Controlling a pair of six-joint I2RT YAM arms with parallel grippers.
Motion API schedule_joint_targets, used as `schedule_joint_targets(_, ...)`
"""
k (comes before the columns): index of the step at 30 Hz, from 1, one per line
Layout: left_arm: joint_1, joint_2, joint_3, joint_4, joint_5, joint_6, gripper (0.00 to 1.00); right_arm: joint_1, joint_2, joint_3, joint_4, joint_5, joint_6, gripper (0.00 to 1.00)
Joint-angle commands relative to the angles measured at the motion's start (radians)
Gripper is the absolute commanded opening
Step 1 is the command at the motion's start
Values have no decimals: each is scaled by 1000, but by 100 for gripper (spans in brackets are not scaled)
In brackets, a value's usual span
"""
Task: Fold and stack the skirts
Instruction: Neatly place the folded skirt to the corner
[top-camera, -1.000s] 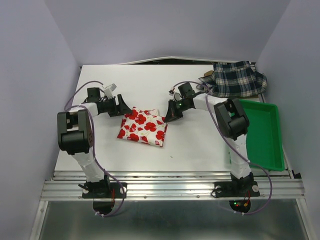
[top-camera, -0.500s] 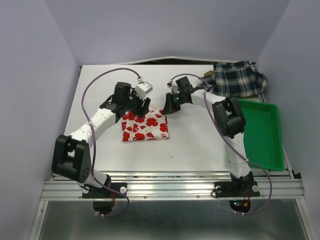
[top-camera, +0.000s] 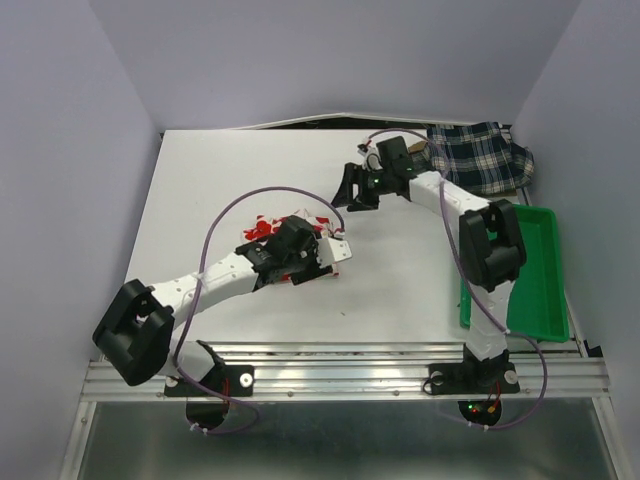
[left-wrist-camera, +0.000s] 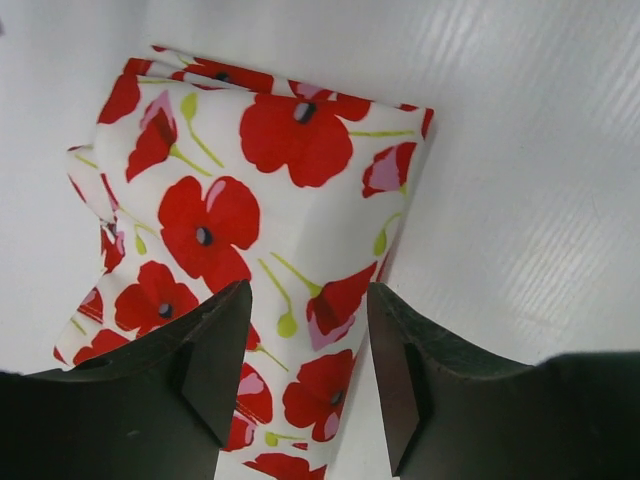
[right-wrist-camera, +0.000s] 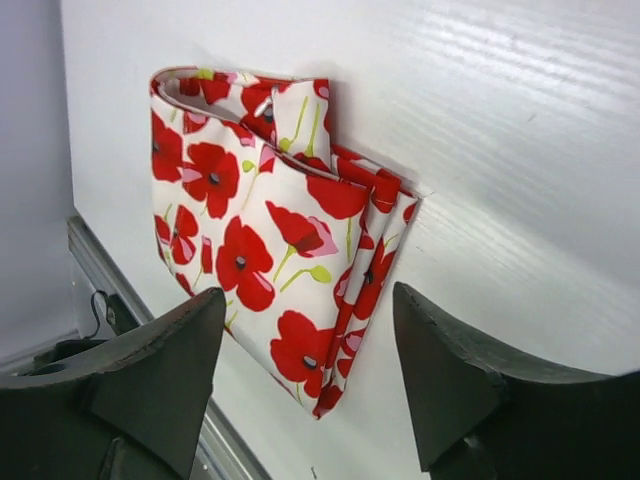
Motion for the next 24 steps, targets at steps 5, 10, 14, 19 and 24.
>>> schedule_joint_targets(5,-90,66,-20,19,17,85,60,-48,-159,-243,18,-58,68,79)
schedule_joint_targets(10,-119,148,-26,60,3,103,60,-48,-169,-387,131,-116,175,89)
schedule_joint_targets(14,-119,194,-30,73,3,109,49,-48,-170,-464,178,-130,223,100)
schedule_joint_targets(19,-119,185,-38,125,-12,76,27,-48,-169,-527,233,-153,231,100)
schedule_joint_targets(24,-107,161,-36,142,-12,51,0,-48,-162,-573,308,-176,240,100)
